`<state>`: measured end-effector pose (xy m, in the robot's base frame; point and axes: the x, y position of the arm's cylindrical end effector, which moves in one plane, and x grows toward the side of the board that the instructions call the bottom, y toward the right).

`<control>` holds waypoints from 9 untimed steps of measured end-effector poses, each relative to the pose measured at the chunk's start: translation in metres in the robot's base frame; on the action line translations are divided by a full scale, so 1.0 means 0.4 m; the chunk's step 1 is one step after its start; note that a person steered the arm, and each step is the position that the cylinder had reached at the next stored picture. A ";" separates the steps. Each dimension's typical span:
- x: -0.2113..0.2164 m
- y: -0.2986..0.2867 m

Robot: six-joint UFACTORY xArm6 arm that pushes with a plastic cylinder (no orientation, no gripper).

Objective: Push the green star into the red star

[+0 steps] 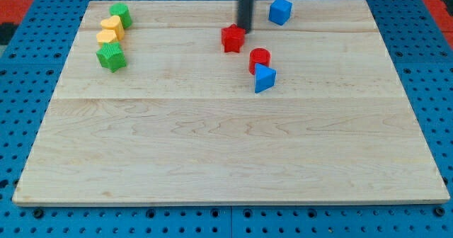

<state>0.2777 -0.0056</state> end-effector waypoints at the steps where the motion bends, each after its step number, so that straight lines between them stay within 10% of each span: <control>1: 0.123 -0.084; 4: 0.455 -0.537; 5: 0.359 -0.733; 9: 0.202 -0.340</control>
<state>0.3585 -0.1416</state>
